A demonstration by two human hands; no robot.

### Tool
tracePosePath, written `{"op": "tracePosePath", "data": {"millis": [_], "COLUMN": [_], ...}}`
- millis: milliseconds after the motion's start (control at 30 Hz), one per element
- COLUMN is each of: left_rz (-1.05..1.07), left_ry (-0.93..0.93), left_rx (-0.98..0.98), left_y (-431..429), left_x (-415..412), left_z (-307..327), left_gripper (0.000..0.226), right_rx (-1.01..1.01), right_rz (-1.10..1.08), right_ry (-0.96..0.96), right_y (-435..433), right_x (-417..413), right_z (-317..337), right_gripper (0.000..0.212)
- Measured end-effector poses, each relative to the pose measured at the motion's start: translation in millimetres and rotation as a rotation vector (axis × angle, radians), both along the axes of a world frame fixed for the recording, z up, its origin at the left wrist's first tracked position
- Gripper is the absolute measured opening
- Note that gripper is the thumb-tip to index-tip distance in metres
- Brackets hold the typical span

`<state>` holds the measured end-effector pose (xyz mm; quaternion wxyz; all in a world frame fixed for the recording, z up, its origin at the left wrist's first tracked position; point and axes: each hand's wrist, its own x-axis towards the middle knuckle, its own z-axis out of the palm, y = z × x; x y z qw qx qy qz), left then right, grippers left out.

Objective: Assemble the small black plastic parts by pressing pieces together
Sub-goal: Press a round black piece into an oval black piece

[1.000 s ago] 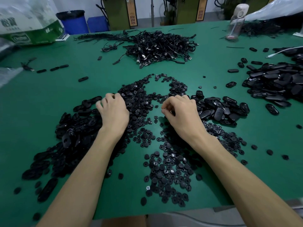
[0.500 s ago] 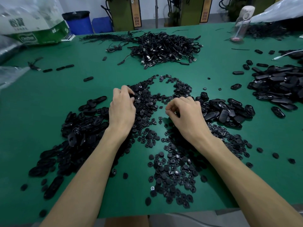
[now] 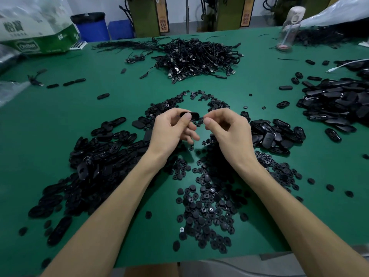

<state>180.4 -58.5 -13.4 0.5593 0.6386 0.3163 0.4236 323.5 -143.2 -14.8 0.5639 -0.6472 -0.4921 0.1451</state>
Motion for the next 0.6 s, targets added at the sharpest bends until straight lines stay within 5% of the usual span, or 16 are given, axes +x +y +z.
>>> {"op": "tracePosePath", "data": {"millis": [600], "left_rz": [-0.086], "left_ry": [-0.101], "left_rx": [-0.011], "left_y": [2.0], "left_x": [1.3], "left_z": [-4.9], "left_gripper": [0.024], "right_rx": [0.032], "right_rz": [0.068], "right_ry": [0.118], "right_y": [1.5], "right_x": [0.8], "right_z": [0.5], "right_gripper": [0.010]}}
